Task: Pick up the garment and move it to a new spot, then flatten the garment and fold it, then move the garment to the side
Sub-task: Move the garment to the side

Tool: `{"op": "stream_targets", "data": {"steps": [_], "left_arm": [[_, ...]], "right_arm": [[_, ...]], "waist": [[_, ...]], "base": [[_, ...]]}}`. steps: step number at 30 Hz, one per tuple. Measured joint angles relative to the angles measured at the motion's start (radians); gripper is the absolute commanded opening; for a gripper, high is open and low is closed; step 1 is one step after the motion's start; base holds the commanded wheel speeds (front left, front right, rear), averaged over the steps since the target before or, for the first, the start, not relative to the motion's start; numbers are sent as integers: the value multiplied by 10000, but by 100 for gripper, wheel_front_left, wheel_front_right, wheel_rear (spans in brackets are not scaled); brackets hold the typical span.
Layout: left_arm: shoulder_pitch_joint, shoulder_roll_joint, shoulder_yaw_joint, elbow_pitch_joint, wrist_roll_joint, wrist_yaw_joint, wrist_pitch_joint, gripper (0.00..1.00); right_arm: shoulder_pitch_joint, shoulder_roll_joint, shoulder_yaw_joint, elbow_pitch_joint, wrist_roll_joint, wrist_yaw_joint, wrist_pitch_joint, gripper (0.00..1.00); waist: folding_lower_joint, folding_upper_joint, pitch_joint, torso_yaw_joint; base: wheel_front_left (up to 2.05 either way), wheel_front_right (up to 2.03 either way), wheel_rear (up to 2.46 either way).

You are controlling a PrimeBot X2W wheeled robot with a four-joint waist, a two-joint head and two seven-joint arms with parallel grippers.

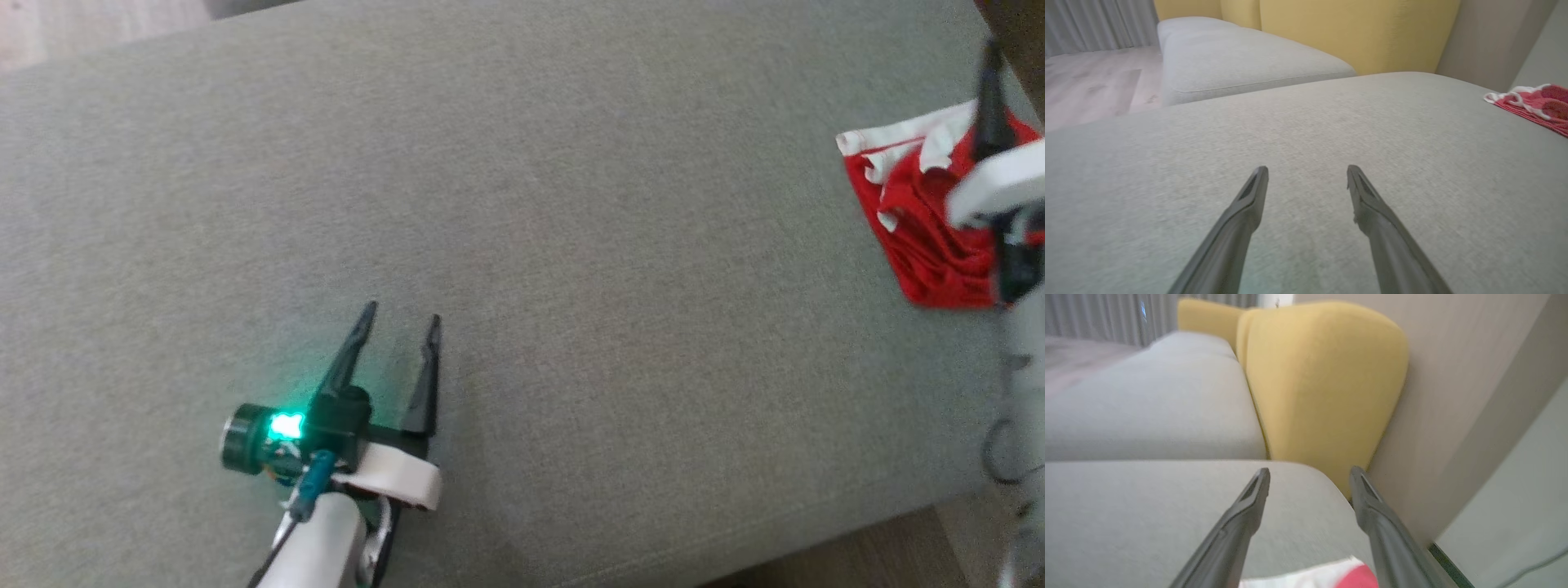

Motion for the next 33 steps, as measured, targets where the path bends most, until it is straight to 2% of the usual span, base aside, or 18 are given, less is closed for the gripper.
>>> {"op": "stream_targets", "data": {"steps": [6, 9, 12, 16, 21, 33], "left_arm": [[201, -13, 842, -255, -8, 224, -2, 100], [477, -13, 1187, -320, -27, 305, -2, 100], [681, -13, 1494, -328, -35, 347, -2, 100], [873, -13, 1820, -372, -35, 387, -2, 100], [1243, -15, 2034, -366, -35, 384, -2, 100], [2152, -13, 2150, -387, -297, 397, -2, 100]], "right_arm": [[1430, 1208, 385, -2449, 788, 0, -12, 100], [2696, 1781, 564, -3108, 1020, 0, -12, 100], [3800, 2079, 709, -3356, 1122, 0, -12, 100], [4865, 2236, 759, -3524, 1118, 0, -12, 100], [5375, 2337, 773, -3735, 1348, 0, -12, 100], [6253, 2353, 1406, -3891, 1908, 0, -12, 100]], "waist": [[-1, 0, -346, 445], [-1, 0, -535, 815], [-1, 0, -720, 1245], [-2, 0, -1019, 1941], [-2, 0, -1418, 2365], [-2, 0, -2313, 2352]], "base": [[0, 0, 0], [0, 0, 0], [0, 0, 0], [0, 0, 0], [0, 0, 0], [0, 0, 0]]}}
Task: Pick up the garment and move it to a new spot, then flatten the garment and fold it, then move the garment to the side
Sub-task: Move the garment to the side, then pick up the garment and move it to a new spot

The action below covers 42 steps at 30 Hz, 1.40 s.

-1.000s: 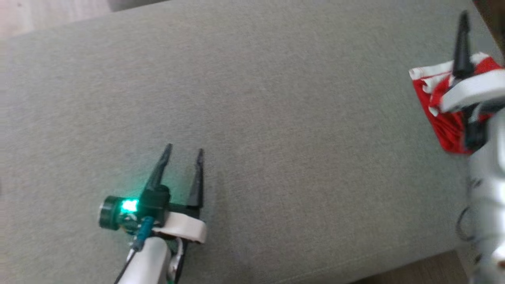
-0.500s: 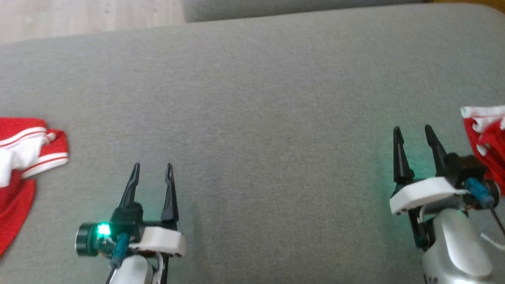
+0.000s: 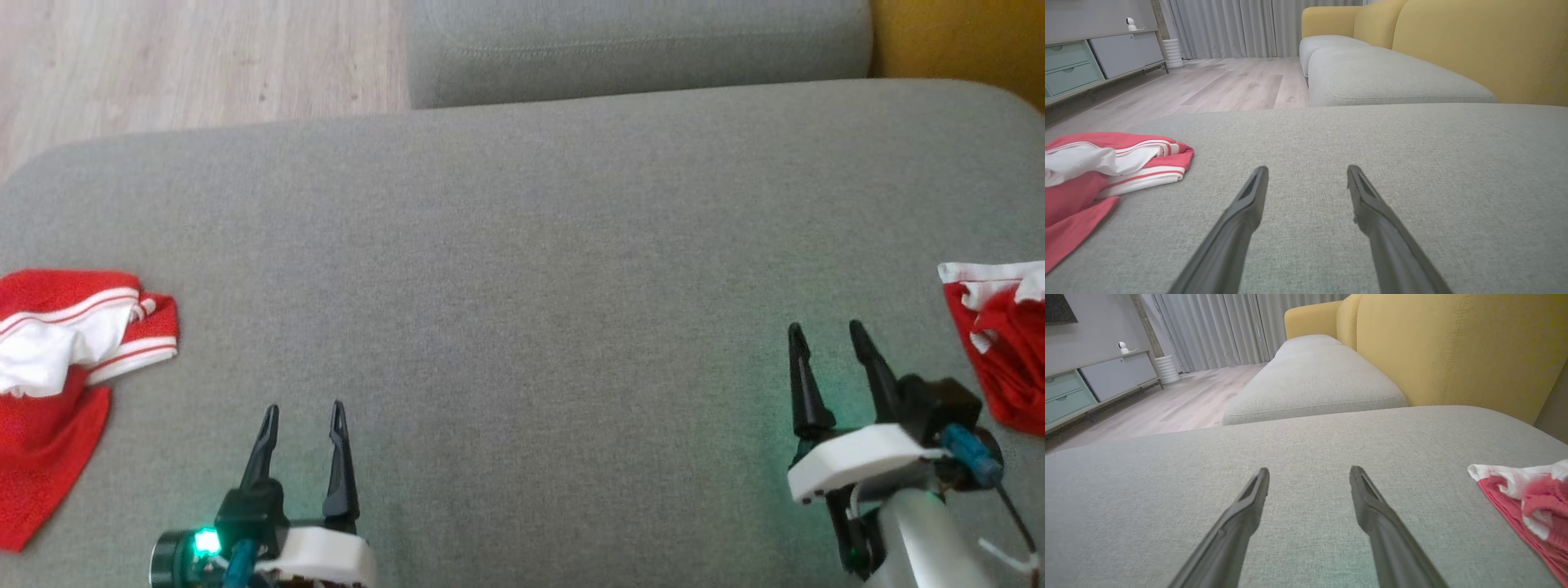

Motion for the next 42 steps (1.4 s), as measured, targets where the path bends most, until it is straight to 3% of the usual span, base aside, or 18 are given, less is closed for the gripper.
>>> {"op": "stream_targets", "data": {"steps": [8, 14, 22, 33, 42], "left_arm": [[155, 2, -36, -148, -104, 42, 0, 100], [135, 0, -90, -190, -337, 113, 0, 100], [147, 0, 40, -15, -472, 249, 2, 100], [979, 8, 1170, 29, -930, 238, 2, 100], [239, -15, 1732, 21, -1227, -123, 2, 100]], "right_arm": [[371, 4, 69, -65, 180, 0, 0, 100], [368, 6, 142, -171, 180, 0, 0, 100], [387, 6, 512, -194, 267, 0, 0, 100], [360, 12, 1710, -90, 337, 0, 0, 100], [233, 8, 1996, -293, -84, 0, 0, 100]], "waist": [[1, 0, -167, 89], [2, 0, -58, 648], [2, 0, 49, 2270], [2, 0, 162, 4605], [2, 0, 929, 4649]], "base": [[0, 0, 0], [0, 0, 0], [0, 0, 0], [0, 0, 0], [0, 0, 0]]}}
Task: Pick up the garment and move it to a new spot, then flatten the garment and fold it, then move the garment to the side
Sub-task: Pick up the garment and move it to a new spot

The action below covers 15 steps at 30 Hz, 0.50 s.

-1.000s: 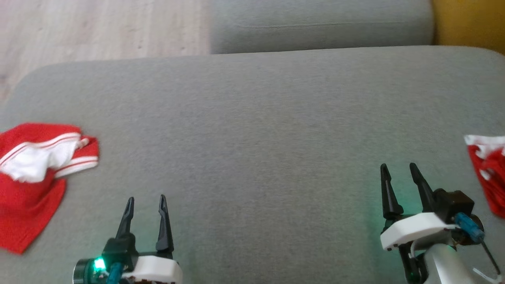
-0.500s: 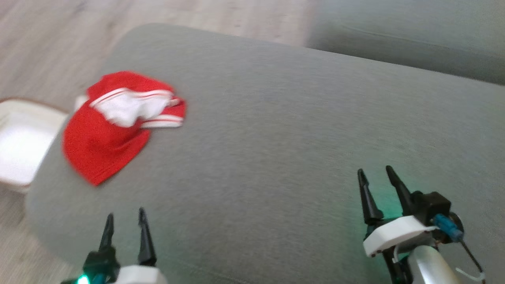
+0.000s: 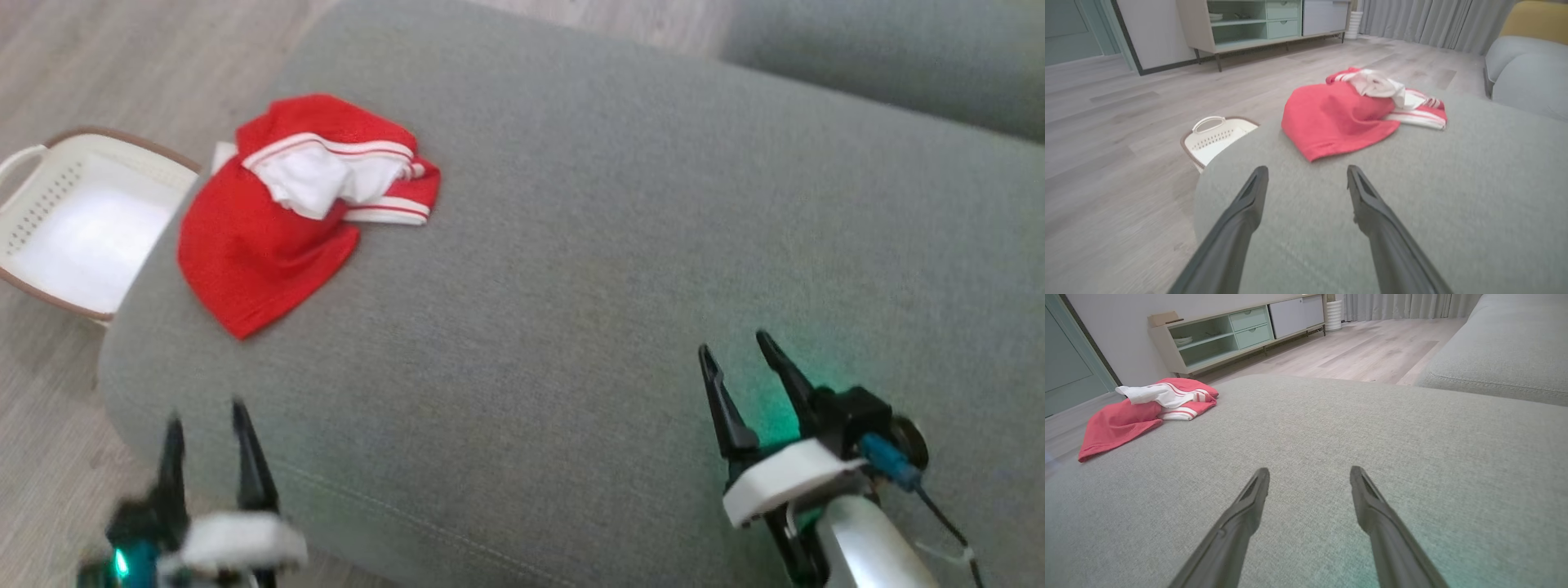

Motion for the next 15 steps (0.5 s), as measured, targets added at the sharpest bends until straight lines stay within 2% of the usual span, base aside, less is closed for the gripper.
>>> {"op": "stream_targets", "data": {"steps": [3, 7, 12, 15], "left_arm": [[-1030, -29, 407, 4, 132, -307, 0, 100], [-2687, -23, 999, 207, 232, -686, -2, 100], [-4582, 360, 1482, 1455, 234, -1229, -46, 100], [-5542, 665, 1643, 2288, 291, -1363, -46, 100]], "right_arm": [[-305, -109, 144, -305, -134, 0, 0, 100], [-786, -573, 297, -805, -301, 0, 0, 100], [-1229, -1003, 462, -1386, -336, 0, 15, 100], [-1477, -1150, 558, -1810, -332, 0, 71, 100]], "waist": [[1, 0, 443, -154], [2, 0, 1128, -367], [3, 0, 2012, -689], [3, 0, 2512, -897]], "base": [[0, 0, 0], [0, 0, 0], [0, 0, 0], [0, 0, 0]]}}
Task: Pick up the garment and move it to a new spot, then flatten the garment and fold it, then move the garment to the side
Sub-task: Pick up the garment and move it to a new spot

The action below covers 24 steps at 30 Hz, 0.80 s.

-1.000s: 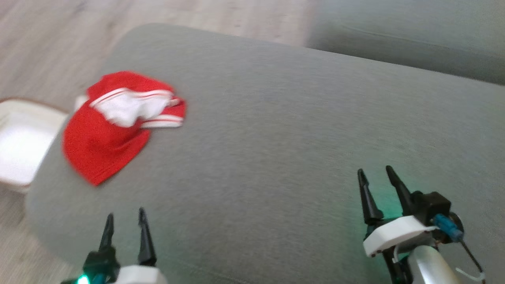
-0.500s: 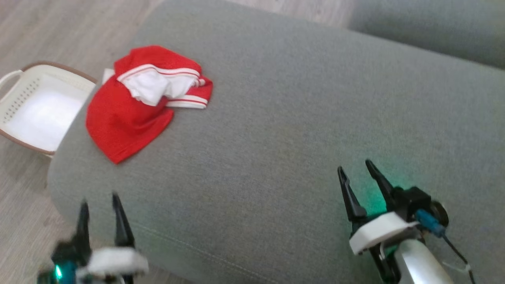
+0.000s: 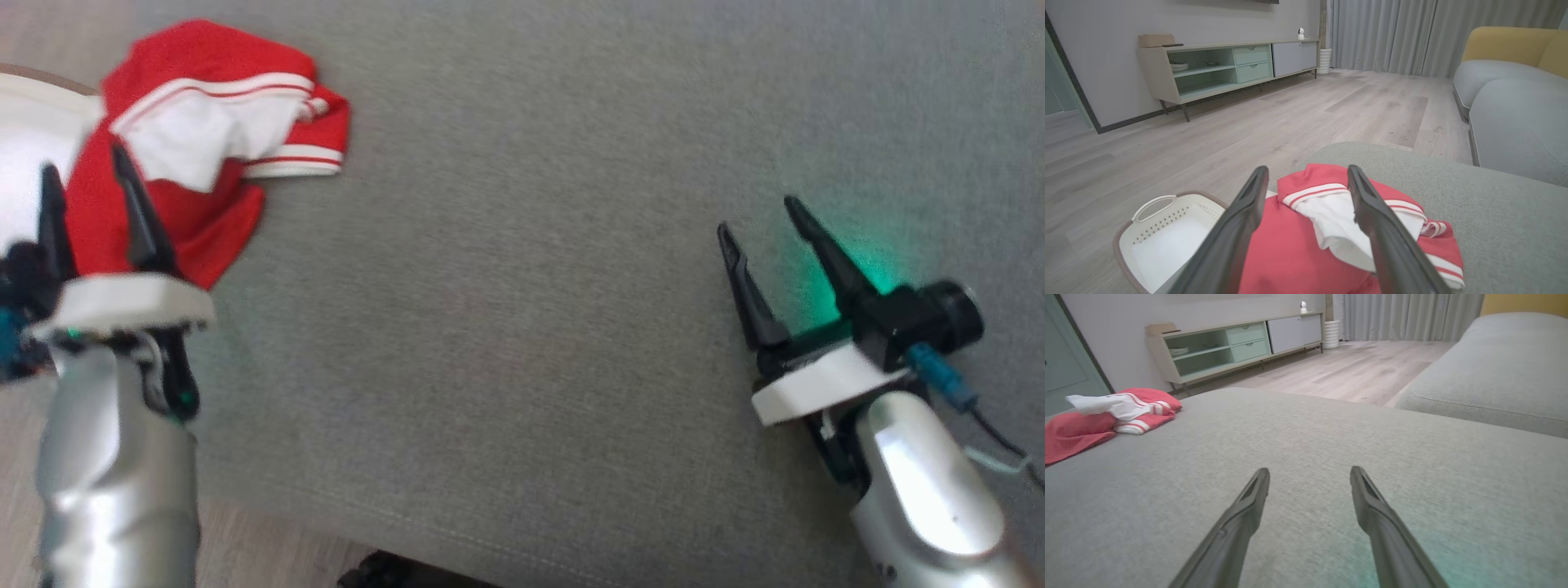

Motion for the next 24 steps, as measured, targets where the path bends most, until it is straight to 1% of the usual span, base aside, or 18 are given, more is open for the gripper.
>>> {"op": "stream_targets", "data": {"steps": [4, 5, 8, 12, 14, 15, 16, 18, 21, 24], "left_arm": [[-1092, 251, 111, 1394, 13, -128, 0, 100], [-1092, 251, 111, 1394, 13, -128, 0, 100], [-1689, 430, 167, 2704, -21, -123, 12, 100], [-2166, 602, 401, 4077, -194, 79, 215, 100], [-2360, 704, 460, 4627, -244, 81, 382, 100], [-2461, 711, 502, 4819, -339, 111, 380, 64], [-2575, 719, 520, 4997, -422, 157, 380, 0], [-2852, 767, 500, 5371, -456, 153, 357, 0], [-2965, 911, 261, 5451, -190, 132, 268, 0], [-3086, 1185, -12, 4869, 102, -59, 155, 0]], "right_arm": [[-203, -127, -10, -483, 8, 0, 167, 100], [-203, -127, -10, -483, 8, 0, 167, 100], [-323, -165, -21, -771, 36, 0, 249, 100], [-491, -238, -54, -1011, 52, 0, 255, 100], [-518, -280, -146, -1081, 67, 0, 255, 100], [-531, -297, -176, -1126, 92, 0, 255, 100], [-546, -313, -192, -1141, 121, 0, 255, 100], [-579, -313, -257, -1043, 138, 0, 253, 100], [-576, -282, -295, -729, 176, 0, 238, 100], [-542, -4, -295, -270, 322, 0, 136, 100]], "waist": [[-1, 0, 539, -292], [-1, 0, 539, -292], [-1, 0, 839, -546], [-3, 0, 1125, -879], [-2, 0, 1233, -1019], [-3, 0, 1272, -1071], [-3, 0, 1297, -1113], [-2, 0, 1218, -1181], [-2, 0, 982, -1202], [-3, 0, 620, -1294]], "base": [[0, 0, 0], [0, 0, 0], [0, 0, 0], [0, 0, 0], [0, 0, 0], [0, 0, 0], [0, 0, 0], [0, 0, 0], [0, 0, 0], [0, 0, 0]]}}
